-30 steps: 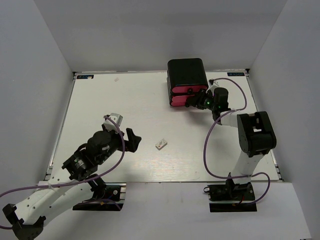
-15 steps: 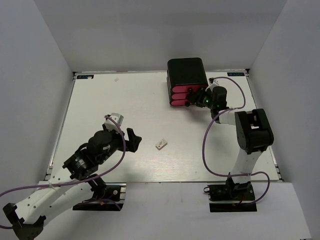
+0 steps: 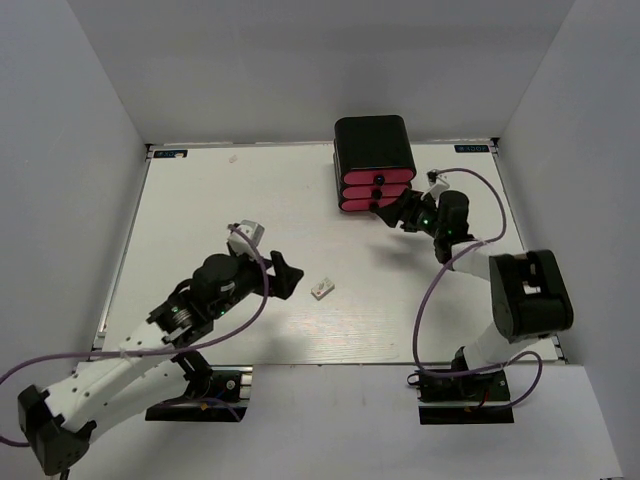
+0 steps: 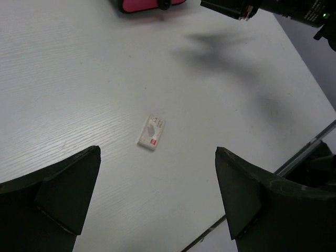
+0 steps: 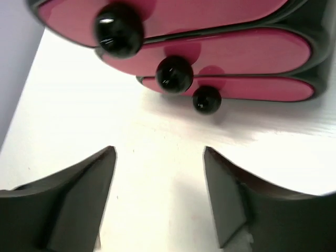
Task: Sort the stationery into containers
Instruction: Open the drawer in the storage box.
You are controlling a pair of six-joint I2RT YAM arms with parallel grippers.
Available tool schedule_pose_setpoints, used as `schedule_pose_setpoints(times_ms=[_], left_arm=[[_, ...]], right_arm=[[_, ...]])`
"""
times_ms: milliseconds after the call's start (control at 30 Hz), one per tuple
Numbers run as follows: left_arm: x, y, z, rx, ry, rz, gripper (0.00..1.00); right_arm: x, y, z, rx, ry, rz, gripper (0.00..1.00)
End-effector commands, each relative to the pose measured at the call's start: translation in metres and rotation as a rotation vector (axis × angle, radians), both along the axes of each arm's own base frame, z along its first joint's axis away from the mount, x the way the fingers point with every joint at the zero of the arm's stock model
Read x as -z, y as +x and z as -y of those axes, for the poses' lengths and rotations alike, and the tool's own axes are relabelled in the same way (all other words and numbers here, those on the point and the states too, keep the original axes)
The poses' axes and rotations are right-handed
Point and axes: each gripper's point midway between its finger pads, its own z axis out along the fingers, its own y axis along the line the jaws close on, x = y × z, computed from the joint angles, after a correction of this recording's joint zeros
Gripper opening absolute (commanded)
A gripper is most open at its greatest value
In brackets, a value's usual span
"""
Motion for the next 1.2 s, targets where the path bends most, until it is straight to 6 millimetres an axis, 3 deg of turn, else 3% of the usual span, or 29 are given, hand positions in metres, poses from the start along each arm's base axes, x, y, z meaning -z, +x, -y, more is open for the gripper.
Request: schedule_pose_setpoints(times_ms=[0, 33, 67, 100, 133, 167, 200, 233, 267, 300, 333, 367, 400, 433, 467, 500, 533, 567, 667, 700, 867, 1000, 1133, 1167], left_arm=[[-0.025, 0.016, 0.043, 0.068, -0.189, 0.054, 1.00], [-0.011, 0.024, 0.058, 0.070, -0.203, -0.007, 0.96], [-0.004, 0.031, 0.067, 0.063, -0.221, -0.023, 0.91], [-0.013, 0.040, 0.080, 0.075, -0.283, 0.002, 0.82], [-0.019, 0.049, 0.092, 0.066, -0.331, -0.016, 0.51], [0.013, 0.064, 0.106, 0.039, -0.291, -0.089, 0.38], [0.011, 0.075, 0.119, 0.036, -0.326, -0.087, 0.27], [0.003, 0.084, 0.135, 0.041, -0.377, -0.109, 0.14], [0.009, 0.093, 0.146, 0.032, -0.391, -0.136, 0.12], [0.044, 0.104, 0.159, 0.011, -0.362, -0.203, 0.12], [0.034, 0.116, 0.173, 0.009, -0.411, -0.201, 0.12], [0.039, 0.123, 0.181, -0.005, -0.453, -0.234, 0.15], [0.045, 0.130, 0.187, -0.023, -0.478, -0.241, 0.18], [0.060, 0.143, 0.192, -0.046, -0.506, -0.245, 0.21], [0.064, 0.150, 0.193, -0.090, -0.564, -0.268, 0.30], [0.067, 0.155, 0.195, -0.104, -0.603, -0.264, 0.32], [0.051, 0.165, 0.195, -0.116, -0.692, -0.197, 0.34], [0.072, 0.170, 0.196, -0.154, -0.719, -0.236, 0.44], [0.079, 0.185, 0.199, -0.202, -0.803, -0.222, 0.56], [0.091, 0.191, 0.205, -0.212, -0.812, -0.246, 0.59], [0.098, 0.216, 0.221, -0.250, -0.817, -0.240, 0.65], [0.115, 0.228, 0.222, -0.312, -0.806, -0.252, 0.65], [0.111, 0.244, 0.225, -0.337, -0.834, -0.234, 0.65], [0.122, 0.246, 0.226, -0.349, -0.807, -0.251, 0.65]], right_arm=[[-0.034, -0.011, 0.012, -0.019, -0.074, 0.124, 0.76], [-0.021, -0.020, 0.017, -0.030, -0.128, 0.086, 0.86], [-0.043, -0.019, 0.028, 0.020, -0.171, 0.148, 0.90], [-0.047, -0.019, 0.035, 0.033, -0.224, 0.174, 0.90], [-0.035, -0.026, 0.045, 0.047, -0.286, 0.123, 0.90], [-0.053, -0.022, 0.067, 0.160, -0.342, 0.166, 0.90], [-0.049, -0.026, 0.073, 0.170, -0.373, 0.139, 0.90], [-0.046, -0.030, 0.085, 0.189, -0.406, 0.109, 0.81], [-0.047, -0.036, 0.090, 0.195, -0.407, 0.091, 0.60], [-0.051, -0.039, 0.092, 0.200, -0.398, 0.091, 0.40], [-0.061, -0.041, 0.102, 0.234, -0.373, 0.104, 0.19], [-0.057, -0.046, 0.102, 0.231, -0.362, 0.110, 0.13], [-0.068, -0.049, 0.106, 0.230, -0.342, 0.138, 0.09], [-0.079, -0.051, 0.108, 0.241, -0.334, 0.169, 0.09], [-0.084, -0.050, 0.115, 0.264, -0.331, 0.182, 0.09], [-0.094, -0.053, 0.114, 0.266, -0.324, 0.210, 0.14], [-0.096, -0.052, 0.126, 0.297, -0.321, 0.213, 0.16], [-0.094, -0.053, 0.132, 0.307, -0.312, 0.204, 0.18], [-0.095, -0.054, 0.134, 0.290, -0.293, 0.200, 0.25], [-0.095, -0.054, 0.136, 0.293, -0.284, 0.190, 0.25], [-0.098, -0.055, 0.142, 0.284, -0.270, 0.203, 0.28], [-0.101, -0.057, 0.145, 0.284, -0.267, 0.214, 0.30], [-0.103, -0.059, 0.150, 0.291, -0.258, 0.220, 0.30], [-0.102, -0.059, 0.150, 0.293, -0.255, 0.217, 0.30]])
